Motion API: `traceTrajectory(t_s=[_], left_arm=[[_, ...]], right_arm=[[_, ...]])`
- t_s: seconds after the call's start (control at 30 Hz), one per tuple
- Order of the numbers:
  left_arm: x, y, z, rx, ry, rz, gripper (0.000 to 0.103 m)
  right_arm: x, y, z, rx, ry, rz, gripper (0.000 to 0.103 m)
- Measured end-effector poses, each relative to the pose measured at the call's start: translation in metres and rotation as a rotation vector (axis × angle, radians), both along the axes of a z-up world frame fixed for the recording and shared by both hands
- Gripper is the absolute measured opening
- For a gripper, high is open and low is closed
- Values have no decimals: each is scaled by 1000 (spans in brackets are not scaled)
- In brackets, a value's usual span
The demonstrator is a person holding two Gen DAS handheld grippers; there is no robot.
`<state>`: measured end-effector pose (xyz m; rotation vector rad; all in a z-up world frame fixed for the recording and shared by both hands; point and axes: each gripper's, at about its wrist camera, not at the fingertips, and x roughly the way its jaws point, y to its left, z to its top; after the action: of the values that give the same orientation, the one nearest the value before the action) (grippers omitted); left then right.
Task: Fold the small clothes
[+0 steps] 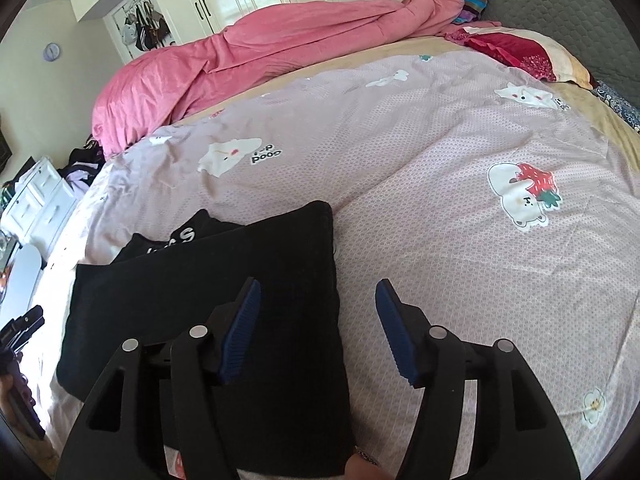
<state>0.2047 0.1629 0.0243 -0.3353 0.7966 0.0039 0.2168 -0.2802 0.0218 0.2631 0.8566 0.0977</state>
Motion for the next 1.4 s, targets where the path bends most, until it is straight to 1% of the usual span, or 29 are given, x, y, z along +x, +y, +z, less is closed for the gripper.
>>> traceTrajectory(t_s=[0.1, 0.4, 0.47, 0.5, 0.53, 0.6, 0.7, 0.9, 1.4], left_arm=[[-6, 0, 2, -3, 1, 4, 65], [-21, -6, 8, 8, -4, -6, 65], [-23, -8, 9, 14, -5, -9, 66], [-24, -10, 10, 19, -6, -12, 69], [-26, -11, 11, 22, -6, -12, 73], [-27, -12, 12, 27, -8, -16, 73], [-31, -15, 13, 37, -7, -15, 74], [-37, -20, 11, 45, -2, -15, 75], [-49, -22, 0, 65, 39, -11, 75]], right_arm=[[-7, 1, 5, 11, -10, 3, 63], [-28, 4, 21, 9, -46, 14, 68], [-32, 4, 24, 6, -53, 16, 71], [-33, 5, 25, 5, -55, 22, 74], [-34, 5, 26, 4, -58, 23, 75], [-37, 6, 28, 8, -60, 28, 77], [-42, 8, 29, 5, -61, 35, 77], [-49, 12, 24, -9, -50, 47, 78], [-60, 19, -4, -9, 14, 78, 78]])
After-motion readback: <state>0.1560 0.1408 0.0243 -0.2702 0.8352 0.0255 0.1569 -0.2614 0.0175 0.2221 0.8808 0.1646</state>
